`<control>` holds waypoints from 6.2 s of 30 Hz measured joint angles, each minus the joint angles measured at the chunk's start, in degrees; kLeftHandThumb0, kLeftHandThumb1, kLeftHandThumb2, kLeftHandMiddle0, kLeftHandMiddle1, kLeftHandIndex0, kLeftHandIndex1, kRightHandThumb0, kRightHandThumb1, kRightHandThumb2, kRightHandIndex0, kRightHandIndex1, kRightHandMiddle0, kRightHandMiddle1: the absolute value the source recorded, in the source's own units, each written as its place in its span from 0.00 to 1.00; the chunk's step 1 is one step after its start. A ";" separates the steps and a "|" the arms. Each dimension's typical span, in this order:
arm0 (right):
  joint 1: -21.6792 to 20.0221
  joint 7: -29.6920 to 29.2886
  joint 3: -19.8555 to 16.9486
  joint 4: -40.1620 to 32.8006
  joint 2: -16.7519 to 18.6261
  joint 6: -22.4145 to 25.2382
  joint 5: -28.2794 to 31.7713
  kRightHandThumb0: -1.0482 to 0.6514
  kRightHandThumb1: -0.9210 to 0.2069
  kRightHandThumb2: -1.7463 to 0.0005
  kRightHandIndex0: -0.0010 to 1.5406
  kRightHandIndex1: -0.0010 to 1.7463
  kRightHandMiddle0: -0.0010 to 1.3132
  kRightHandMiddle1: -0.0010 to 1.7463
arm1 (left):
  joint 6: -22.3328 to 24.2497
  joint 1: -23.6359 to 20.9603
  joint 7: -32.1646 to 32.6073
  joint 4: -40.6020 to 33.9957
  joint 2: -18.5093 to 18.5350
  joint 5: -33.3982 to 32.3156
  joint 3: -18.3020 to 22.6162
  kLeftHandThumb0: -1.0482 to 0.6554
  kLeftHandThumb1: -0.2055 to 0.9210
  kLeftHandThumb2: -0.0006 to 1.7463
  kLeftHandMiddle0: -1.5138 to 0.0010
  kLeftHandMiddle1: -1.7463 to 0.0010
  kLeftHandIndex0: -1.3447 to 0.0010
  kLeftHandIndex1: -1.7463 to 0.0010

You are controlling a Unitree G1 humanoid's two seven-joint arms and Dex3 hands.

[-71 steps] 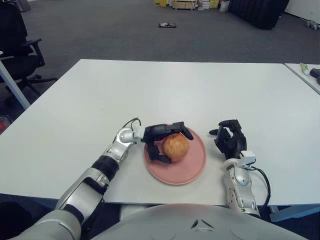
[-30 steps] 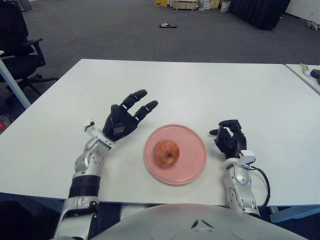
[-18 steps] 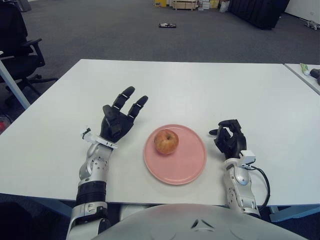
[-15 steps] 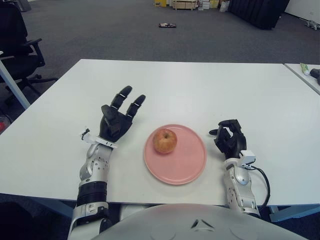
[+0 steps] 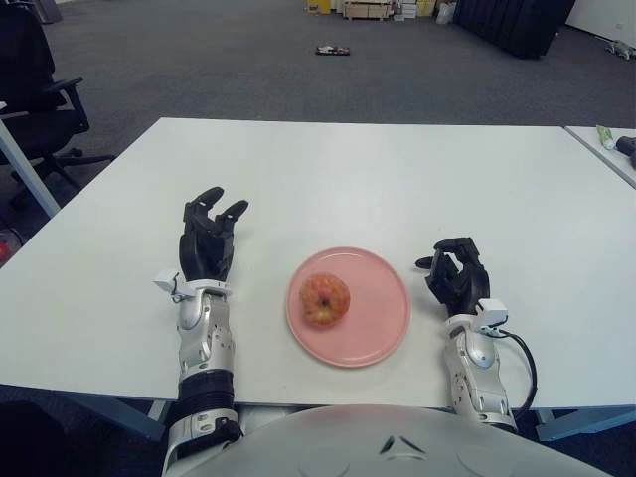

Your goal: Put the apple into the plate.

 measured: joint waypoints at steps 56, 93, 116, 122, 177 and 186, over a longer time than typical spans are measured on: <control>-0.18 -0.39 0.02 -0.08 0.01 0.64 -0.09 0.40 0.19 0.53 0.37 0.82 0.25 1.00 | -4.04 4.00 7.92 6.24 4.60 17.77 -12.52 0.61 0.47 0.69 0.52 0.19 0.66 0.00; -0.10 -0.33 0.00 -0.71 0.01 1.62 0.20 0.39 0.20 0.52 0.37 0.81 0.25 1.00 | -6.80 3.84 7.98 7.56 4.22 16.97 -12.86 0.61 0.46 0.69 0.51 0.21 0.66 0.00; 0.18 -0.03 -0.02 -0.64 -0.02 0.87 -0.36 0.39 0.21 0.51 0.37 0.83 0.26 1.00 | -5.36 3.78 8.38 6.85 3.37 14.71 -12.73 0.61 0.47 0.69 0.52 0.18 0.68 0.00; 0.21 -0.16 -0.04 -0.64 -0.01 0.87 -0.38 0.39 0.20 0.52 0.36 0.83 0.25 1.00 | -5.35 3.78 8.39 6.84 3.35 14.66 -12.73 0.61 0.47 0.69 0.52 0.19 0.67 0.00; 1.44 -0.20 0.15 -2.29 0.03 1.67 -0.16 0.40 0.19 0.53 0.37 0.82 0.24 1.00 | -5.36 3.87 8.62 6.78 3.48 14.82 -12.84 0.61 0.46 0.71 0.53 0.16 0.68 0.00; 1.52 -0.17 0.24 -2.35 0.04 1.64 -0.16 0.39 0.19 0.53 0.36 0.82 0.25 1.00 | -5.38 3.88 8.49 6.78 3.54 14.77 -12.85 0.61 0.47 0.70 0.53 0.15 0.69 0.00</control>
